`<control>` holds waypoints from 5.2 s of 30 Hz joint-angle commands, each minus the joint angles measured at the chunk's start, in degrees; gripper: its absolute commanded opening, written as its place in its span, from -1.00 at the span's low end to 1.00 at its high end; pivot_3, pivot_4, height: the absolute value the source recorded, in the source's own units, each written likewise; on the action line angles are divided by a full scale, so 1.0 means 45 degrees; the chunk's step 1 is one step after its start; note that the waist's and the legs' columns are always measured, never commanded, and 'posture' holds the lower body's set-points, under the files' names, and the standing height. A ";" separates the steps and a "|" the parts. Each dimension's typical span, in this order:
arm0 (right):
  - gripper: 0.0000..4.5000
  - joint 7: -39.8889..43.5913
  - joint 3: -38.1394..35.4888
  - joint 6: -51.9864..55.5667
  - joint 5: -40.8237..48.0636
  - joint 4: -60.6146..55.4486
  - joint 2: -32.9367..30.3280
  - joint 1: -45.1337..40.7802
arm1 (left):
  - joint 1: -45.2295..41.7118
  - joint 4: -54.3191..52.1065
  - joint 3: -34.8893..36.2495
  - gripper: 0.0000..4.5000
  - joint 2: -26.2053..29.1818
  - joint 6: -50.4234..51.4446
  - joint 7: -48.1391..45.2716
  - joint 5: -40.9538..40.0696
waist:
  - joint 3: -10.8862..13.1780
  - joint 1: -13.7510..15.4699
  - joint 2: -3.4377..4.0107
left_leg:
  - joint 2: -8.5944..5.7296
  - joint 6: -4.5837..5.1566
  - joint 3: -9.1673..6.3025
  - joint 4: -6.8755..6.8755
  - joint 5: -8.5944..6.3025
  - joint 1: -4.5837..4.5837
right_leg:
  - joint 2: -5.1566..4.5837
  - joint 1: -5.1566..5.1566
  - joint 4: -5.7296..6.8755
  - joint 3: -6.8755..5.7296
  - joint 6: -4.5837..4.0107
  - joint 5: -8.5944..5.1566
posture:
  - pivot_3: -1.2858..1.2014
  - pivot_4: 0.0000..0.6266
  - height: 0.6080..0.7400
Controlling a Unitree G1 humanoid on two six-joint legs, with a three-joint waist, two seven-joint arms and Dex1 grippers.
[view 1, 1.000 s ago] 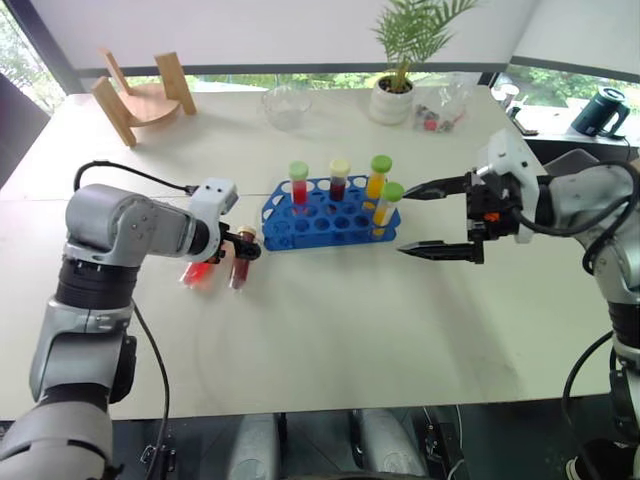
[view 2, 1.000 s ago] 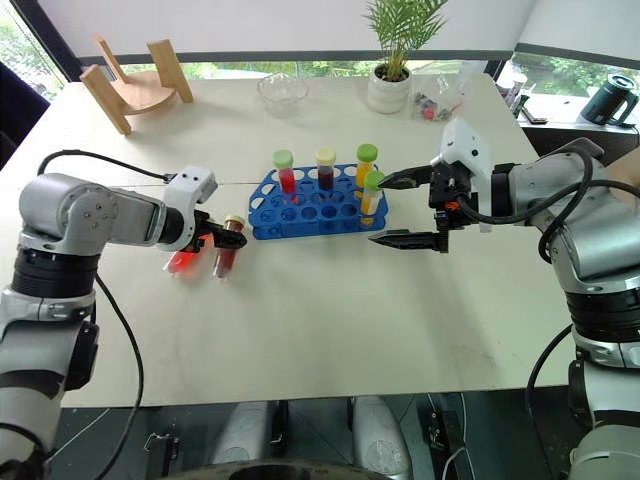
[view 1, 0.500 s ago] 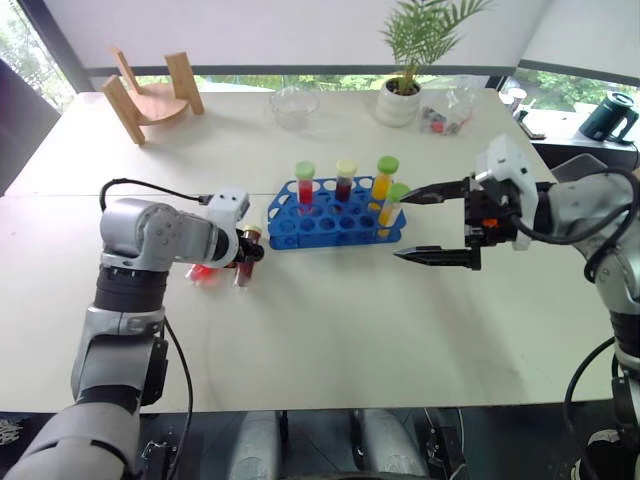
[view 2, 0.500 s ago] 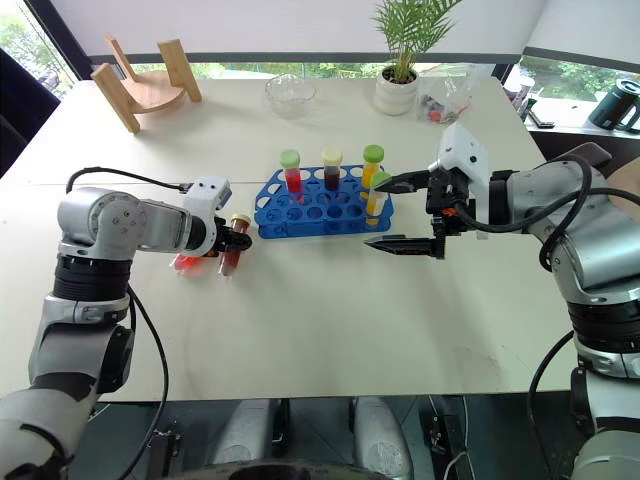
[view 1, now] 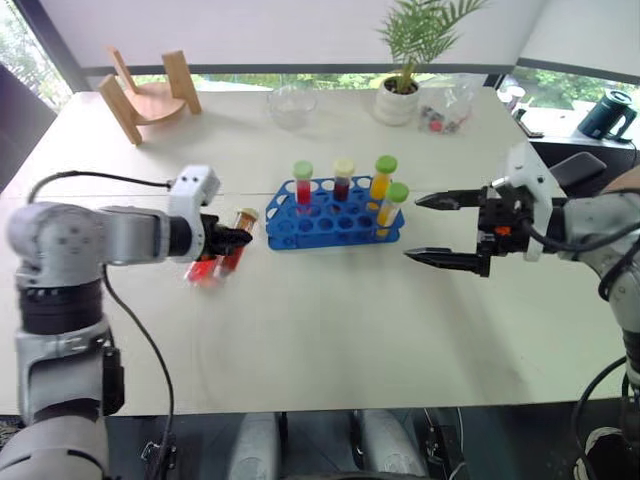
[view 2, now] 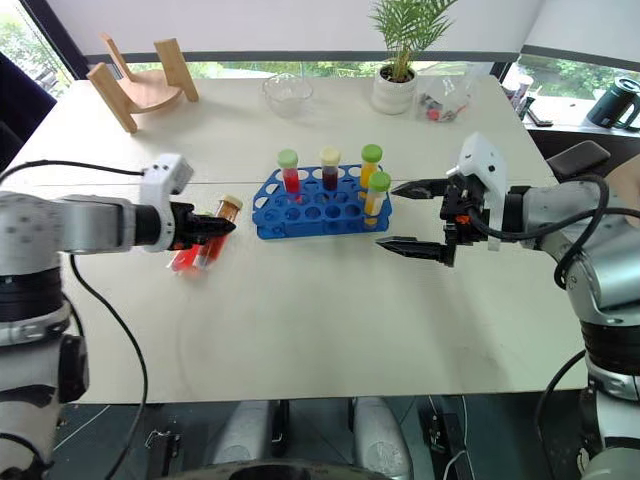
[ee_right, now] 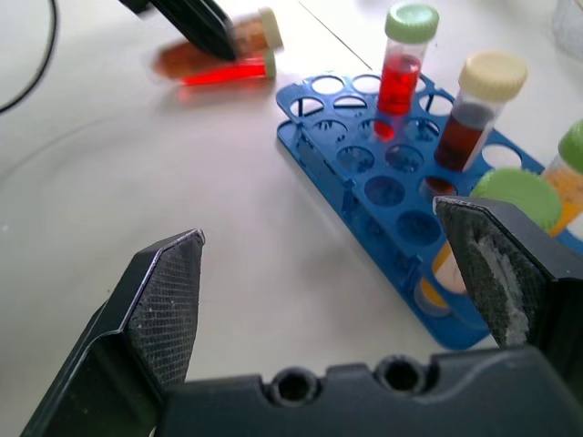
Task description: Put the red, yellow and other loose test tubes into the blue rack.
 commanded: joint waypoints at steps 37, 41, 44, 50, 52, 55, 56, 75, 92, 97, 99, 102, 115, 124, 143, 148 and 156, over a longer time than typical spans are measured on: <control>1.00 -0.5235 -0.2065 0.1017 0.1753 -0.4198 0.1272 0.2662 | -0.1619 1.3789 -0.3775 -0.63 -0.8935 -2.6286 -0.8758 1.1947 | -0.0009 0.0004 0.0004 | -0.0017 0.0011 0.0001 0.0009 -0.0002 0.0001 | 0.0017 0.0034 -0.0047 0.0012 0.0025 0.0015 | 0.03 -0.52 1.00; 1.00 -0.5377 -0.2134 0.1080 0.1873 -0.4315 0.1245 0.2710 | -0.1561 1.4344 -0.3545 -0.63 -0.9010 -2.6844 -0.8763 1.2077 | -0.0011 -0.0004 0.0003 | -0.0017 0.0011 0.0001 0.0010 -0.0002 0.0003 | 0.0018 0.0036 -0.0046 0.0012 0.0025 0.0015 | 0.03 -0.52 1.00; 1.00 -0.5487 -0.2147 0.1122 0.1954 -0.4382 0.1243 0.2707 | -0.1472 1.4677 -0.3296 -0.63 -0.9085 -2.7487 -0.8659 1.2075 | -0.0011 -0.0004 0.0003 | -0.0017 0.0011 0.0000 0.0009 -0.0002 0.0005 | 0.0018 0.0038 -0.0045 0.0012 0.0025 0.0015 | 0.03 -0.52 1.00; 1.00 -0.5711 -0.2076 0.1207 0.2103 -0.4464 0.1245 0.2646 | -0.1530 1.5508 -0.2983 -0.63 -0.9358 -2.8265 -0.8723 1.2128 | -0.0012 -0.0007 0.0002 | -0.0016 0.0011 0.0000 0.0009 -0.0002 0.0007 | 0.0019 0.0038 -0.0043 0.0012 0.0026 0.0015 | 0.03 -0.52 1.00; 1.00 -0.5784 -0.2064 0.1244 0.2182 -0.4497 0.1228 0.2629 | -0.1641 1.5828 -0.2884 -0.63 -0.9457 -2.8417 -0.8652 1.2199 | -0.0014 -0.0003 0.0001 | -0.0017 0.0012 -0.0001 0.0009 -0.0002 0.0009 | 0.0019 0.0042 -0.0044 0.0012 0.0025 0.0015 | 0.03 -0.52 1.00; 1.00 -0.5879 -0.2076 0.1309 0.2282 -0.4589 0.1196 0.2656 | -0.1789 1.6220 -0.2741 -0.63 -0.9587 -2.8645 -0.8629 1.2230 | -0.0015 -0.0001 0.0000 | -0.0017 0.0012 -0.0001 0.0011 -0.0002 0.0012 | 0.0019 0.0047 -0.0044 0.0012 0.0026 0.0015 | 0.03 -0.52 1.00; 1.00 -0.5906 -0.2086 0.1334 0.2316 -0.4612 0.1186 0.2662 | -0.1832 1.6330 -0.2703 -0.63 -0.9615 -2.8713 -0.8615 1.2263 | -0.0015 -0.0003 0.0000 | -0.0017 0.0012 -0.0001 0.0011 -0.0002 0.0012 | 0.0019 0.0048 -0.0044 0.0011 0.0026 0.0015 | 0.03 -0.52 1.00; 1.00 -0.6563 -0.2155 0.1588 0.2696 -0.4904 0.1153 0.2755 | -0.1398 1.6936 -0.2872 0.23 -0.9079 -2.8908 -0.8906 1.3278 | -0.0019 -0.0004 0.0004 | -0.0015 0.0015 -0.0008 -0.0004 -0.0004 0.0016 | 0.0025 0.0044 -0.0043 0.0009 0.0026 0.0015 | 0.03 -0.52 1.00; 1.00 -0.4783 -0.1136 0.0636 0.2071 -0.3457 0.0633 0.1781 | 0.0928 0.0048 -0.3316 0.98 -0.0168 -0.8313 -0.9888 1.0802 | -0.0017 -0.0100 0.0005 | 0.0028 0.0013 -0.0007 -0.0004 -0.0004 0.0016 | 0.0045 0.0038 -0.0020 0.0007 0.0024 0.0013 | 0.03 -0.52 1.00; 1.00 -0.4140 -0.0368 0.0028 0.1551 -0.2591 0.0803 0.1013 | -0.0307 0.0402 -0.3972 0.98 0.1852 -0.1682 -0.8900 1.0448 | -0.0009 -0.0085 -0.0010 | 0.0027 0.0014 -0.0009 0.0008 -0.0004 0.0016 | 0.0051 0.0038 -0.0024 0.0002 0.0024 0.0013 | 0.03 -0.52 1.00; 1.00 -0.4019 -0.0134 -0.0136 0.1382 -0.2421 0.0893 0.0778 | -0.0765 0.1288 -0.4208 0.98 0.1914 -0.0359 -0.8177 1.0710 | -0.0009 -0.0100 -0.0010 | 0.0025 0.0014 -0.0012 0.0010 -0.0004 0.0016 | 0.0056 0.0037 -0.0024 -0.0001 0.0024 0.0012 | 0.03 -0.52 1.00; 1.00 -0.3914 -0.0079 -0.0216 0.1265 -0.2377 0.0928 0.0728 | -0.0925 0.1827 -0.4284 0.98 0.1615 0.0081 -0.7489 1.0751 | -0.0009 -0.0100 -0.0010 | 0.0026 0.0014 -0.0013 -0.0005 -0.0004 0.0011 | 0.0059 0.0023 -0.0025 -0.0001 0.0023 0.0011 | 0.03 -0.52 1.00; 1.00 -0.4252 -0.0600 0.0437 0.1621 -0.3056 0.0775 0.1040 | -0.1143 0.4898 -0.4009 0.98 -0.0732 -0.1538 -0.5313 1.1392 | -0.0022 0.0016 0.0009 | 0.0012 0.0008 -0.0008 0.0010 0.0000 0.0031 | 0.0035 0.0047 -0.0009 -0.0001 0.0017 0.0010 | 0.03 -0.52 1.00; 1.00 -0.4247 -0.0924 0.0510 0.1617 -0.3209 0.0651 0.1246 | -0.1381 0.5905 -0.4281 -0.64 -0.0941 -0.2510 -0.5401 1.1553 | -0.0030 0.0047 0.0021 | 0.0005 0.0003 -0.0014 0.0034 0.0004 0.0061 | 0.0030 0.0098 -0.0009 -0.0002 0.0018 0.0011 | 0.03 -0.52 1.00; 1.00 -0.4808 -0.0546 0.0440 0.1258 -0.2975 0.1212 0.0953 | 0.1957 0.3707 -0.2473 -0.64 -0.7371 -1.9399 -0.8162 1.0734 | -0.0022 0.0005 0.0008 | 0.0000 0.0005 0.0023 0.0032 0.0002 0.0007 | 0.0010 0.0035 -0.0033 0.0017 0.0025 0.0019 | 0.03 -0.52 1.00; 1.00 -0.5013 -0.0709 0.0573 0.1362 -0.3279 0.1233 0.1056 | 0.1818 0.6451 -0.2903 -0.64 -0.8088 -2.2722 -0.7738 1.1860 | -0.0021 -0.0011 0.0003 | -0.0007 0.0011 0.0020 0.0053 -0.0002 0.0003 | 0.0012 0.0050 -0.0044 0.0023 0.0036 0.0025 | 0.03 -0.52 1.00; 1.00 -0.5490 -0.0848 0.0633 0.1496 -0.3736 0.1414 0.1366 | 0.1198 0.9393 -0.2667 -0.64 -0.7788 -2.4952 -0.7447 1.2226 | -0.0021 0.0003 0.0003 | -0.0004 0.0023 0.0006 0.0035 -0.0008 0.0000 | 0.0021 0.0041 -0.0041 0.0017 0.0037 0.0025 | 0.03 -0.52 1.00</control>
